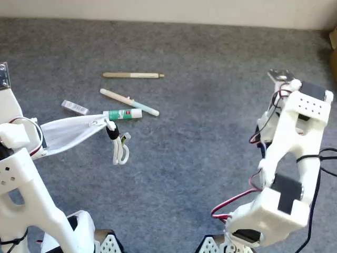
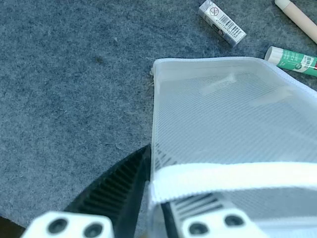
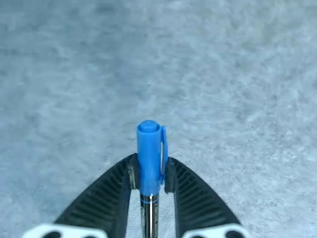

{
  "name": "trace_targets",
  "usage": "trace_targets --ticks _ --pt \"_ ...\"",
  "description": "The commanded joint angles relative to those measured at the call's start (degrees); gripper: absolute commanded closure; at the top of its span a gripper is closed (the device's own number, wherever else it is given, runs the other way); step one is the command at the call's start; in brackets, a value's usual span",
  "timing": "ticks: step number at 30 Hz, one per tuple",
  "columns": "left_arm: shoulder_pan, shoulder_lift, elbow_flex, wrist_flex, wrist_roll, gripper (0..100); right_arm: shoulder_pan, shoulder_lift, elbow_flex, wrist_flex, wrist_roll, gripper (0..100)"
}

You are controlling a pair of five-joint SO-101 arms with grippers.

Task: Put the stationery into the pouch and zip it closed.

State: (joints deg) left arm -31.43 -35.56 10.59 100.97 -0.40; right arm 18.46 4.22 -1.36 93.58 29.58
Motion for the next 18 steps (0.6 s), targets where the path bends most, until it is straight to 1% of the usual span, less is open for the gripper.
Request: trace_targets --ticks 1,3,6,11,18 --pt "1.19 0.75 -0.22 -0.09 5.19 99 -3.56 -7.43 -1.98 2.24 -0.35 99.3" --pt "1.19 0.75 -0.31 -0.09 7.30 99 -4.97 -10.33 -2.15 2.42 -3.96 99.3" --pt "1.19 0.75 -0.31 -0.09 7.74 99 -6.99 -15.34 -2.24 2.15 -9.32 99.3" --pt "1.19 0.75 -0.31 0.00 7.82 99 -12.18 -21.85 -1.98 1.98 -14.77 99.3" --pt "1.19 0.75 -0.31 0.00 7.82 99 -21.32 -28.26 -2.33 1.98 -21.63 99.3"
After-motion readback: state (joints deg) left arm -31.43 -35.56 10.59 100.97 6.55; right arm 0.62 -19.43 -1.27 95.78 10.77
